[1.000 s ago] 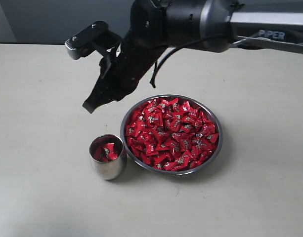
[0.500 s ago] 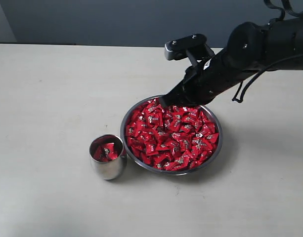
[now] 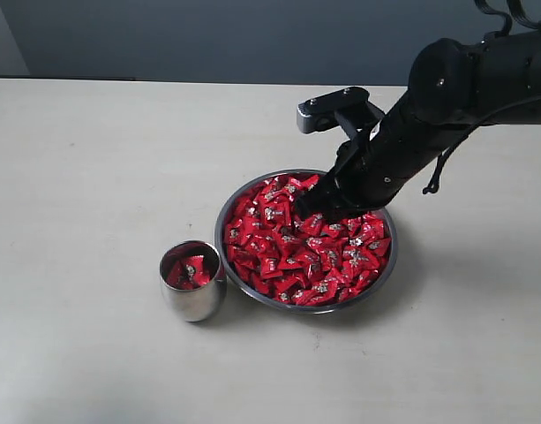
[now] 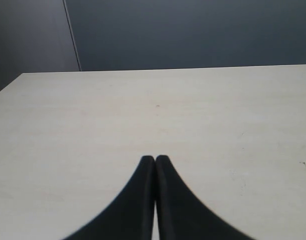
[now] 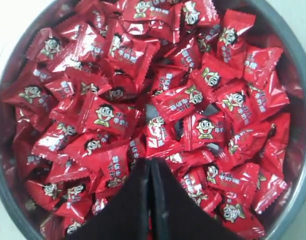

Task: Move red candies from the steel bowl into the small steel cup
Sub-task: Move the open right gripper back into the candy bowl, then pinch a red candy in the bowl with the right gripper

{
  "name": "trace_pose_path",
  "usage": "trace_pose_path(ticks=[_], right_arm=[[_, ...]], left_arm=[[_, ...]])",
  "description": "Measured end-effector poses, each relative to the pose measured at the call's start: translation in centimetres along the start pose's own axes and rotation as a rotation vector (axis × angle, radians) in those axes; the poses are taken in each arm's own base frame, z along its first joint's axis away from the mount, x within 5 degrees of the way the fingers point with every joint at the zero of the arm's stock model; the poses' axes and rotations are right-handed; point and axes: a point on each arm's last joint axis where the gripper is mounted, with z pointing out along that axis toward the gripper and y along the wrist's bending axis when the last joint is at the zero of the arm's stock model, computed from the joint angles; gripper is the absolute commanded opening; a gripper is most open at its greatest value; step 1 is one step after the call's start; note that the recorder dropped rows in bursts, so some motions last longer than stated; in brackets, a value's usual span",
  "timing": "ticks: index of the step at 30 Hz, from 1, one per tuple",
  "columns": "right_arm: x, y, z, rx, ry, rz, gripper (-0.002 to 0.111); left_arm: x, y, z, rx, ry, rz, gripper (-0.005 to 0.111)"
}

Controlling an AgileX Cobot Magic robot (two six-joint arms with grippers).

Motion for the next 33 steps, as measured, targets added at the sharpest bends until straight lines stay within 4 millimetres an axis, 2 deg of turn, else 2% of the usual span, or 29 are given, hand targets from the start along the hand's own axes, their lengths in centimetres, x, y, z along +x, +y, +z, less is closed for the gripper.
trace_pose_path(ticks=[10,15,18,21,25,26,30,31,33], right_arm=[[-0.1,0.3,0.0,-0.029,-0.007,-0.092,-0.001],[-0.2,2.2,0.6,-0.080,-0.007,-0.202,-0.001],[-0.7,3.3,2.1,-0.067,0.052,-0.347,-0.001],[-1.7,3.3,3.2,-0.042,0.156,-0.469,-0.001],[-3.4,3.8,2.6,-0.033,0.137,-0.508,0.000],[-3.8,4.1,2.4,-0.031,0.127,-0.518,0.003],[-4.0,4.8,2.3,-0.034,0.122,-0.508,0.032],[-4.0,4.8,2.4,-0.033,0.126,-0.499,0.036],[-3.9,4.7,2.9,-0.030,0.141,-0.468,0.036]], left_arm=[[0.0,0.0,0.0,0.000,0.000,0.000,0.000],[0.0,0.0,0.0,-0.002,0.000,0.000,0.000],[0.0,0.0,0.0,-0.002,0.000,0.000,0.000],[0.0,0.0,0.0,-0.002,0.000,0.000,0.000],[0.0,0.0,0.0,-0.002,0.000,0.000,0.000],[0.0,0.0,0.0,-0.002,0.000,0.000,0.000],[0.0,0.0,0.0,-0.002,0.000,0.000,0.000],[0.0,0.0,0.0,-0.002,0.000,0.000,0.000],[0.0,0.0,0.0,-0.002,0.000,0.000,0.000]])
